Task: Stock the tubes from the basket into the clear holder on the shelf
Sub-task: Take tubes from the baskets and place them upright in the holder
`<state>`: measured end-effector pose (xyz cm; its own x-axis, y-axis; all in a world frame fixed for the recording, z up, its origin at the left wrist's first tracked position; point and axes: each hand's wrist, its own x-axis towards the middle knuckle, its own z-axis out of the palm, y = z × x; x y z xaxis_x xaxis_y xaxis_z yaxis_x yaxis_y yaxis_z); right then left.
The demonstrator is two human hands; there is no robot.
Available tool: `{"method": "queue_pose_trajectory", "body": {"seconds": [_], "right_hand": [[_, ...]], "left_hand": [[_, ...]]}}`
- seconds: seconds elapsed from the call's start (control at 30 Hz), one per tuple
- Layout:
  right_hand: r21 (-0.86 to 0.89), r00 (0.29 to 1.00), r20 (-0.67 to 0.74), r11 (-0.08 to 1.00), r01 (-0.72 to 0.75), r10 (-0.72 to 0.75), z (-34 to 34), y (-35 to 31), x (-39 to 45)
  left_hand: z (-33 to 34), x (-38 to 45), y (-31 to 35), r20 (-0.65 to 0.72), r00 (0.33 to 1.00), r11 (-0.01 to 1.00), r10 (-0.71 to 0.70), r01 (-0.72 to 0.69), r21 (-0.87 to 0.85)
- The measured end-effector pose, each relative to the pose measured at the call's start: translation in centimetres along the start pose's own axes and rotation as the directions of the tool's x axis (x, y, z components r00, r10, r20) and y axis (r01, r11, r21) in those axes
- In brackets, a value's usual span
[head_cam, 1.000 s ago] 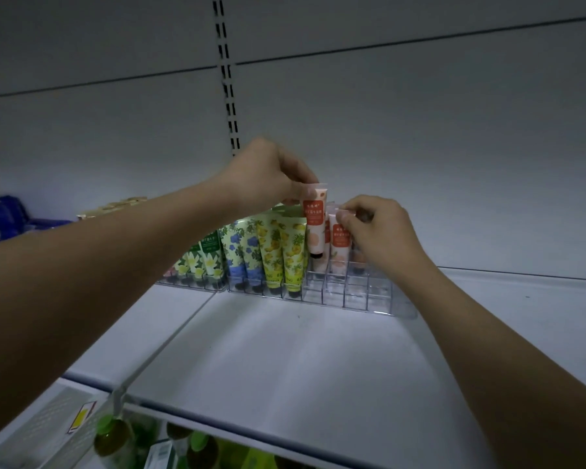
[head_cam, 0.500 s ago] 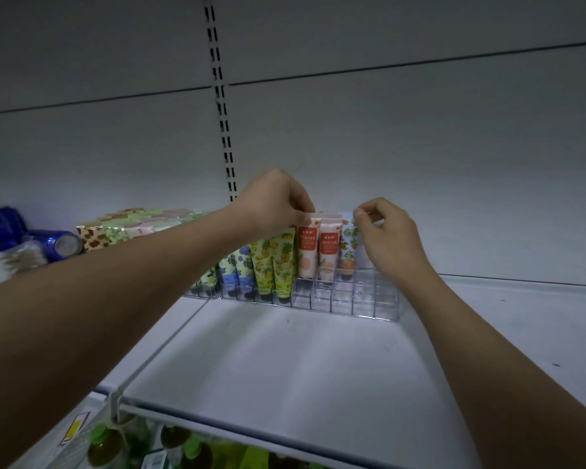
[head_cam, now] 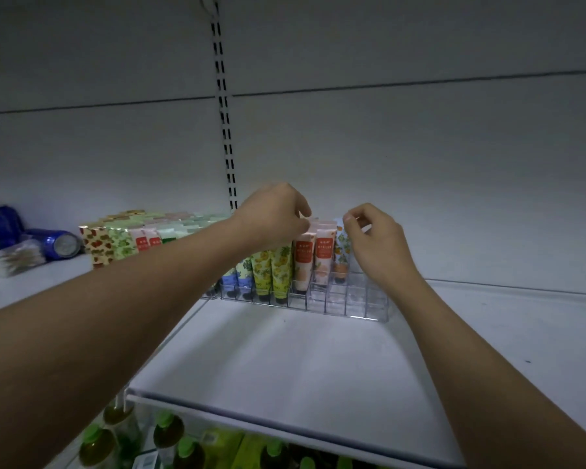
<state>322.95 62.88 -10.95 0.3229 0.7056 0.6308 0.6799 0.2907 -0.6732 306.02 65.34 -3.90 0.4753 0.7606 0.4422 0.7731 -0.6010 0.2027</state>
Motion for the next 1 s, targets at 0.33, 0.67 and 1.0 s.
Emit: {"method": "queue_pose_trajectory", "body": {"seconds": [0.33, 0.67, 1.0], "right_hand": [[-0.167, 0.972, 0.215, 0.977, 0.129, -0.092, -2.3, -8.9, -2.7], [-0.21, 0.827, 0.551, 0.94, 0.268, -0.112, -0.4, -19.2, -8.7], [-0.08, 0.588, 0.796, 0.937, 0.341, -0.145, 6.1, -22.6, -19.6]], "left_hand": [[-5.8, -6.1, -1.1, -0.041, 0.996, 0.992, -0.084, 0.087, 0.09], [-10.0, -17.1, -5.6, -0.002, 0.97, 0.964, -0.242, 0.241, 0.117], [-5.9, -30.6, -13.2, 0.126, 0.853, 0.862, -0.507, 0.505, 0.046]]}}
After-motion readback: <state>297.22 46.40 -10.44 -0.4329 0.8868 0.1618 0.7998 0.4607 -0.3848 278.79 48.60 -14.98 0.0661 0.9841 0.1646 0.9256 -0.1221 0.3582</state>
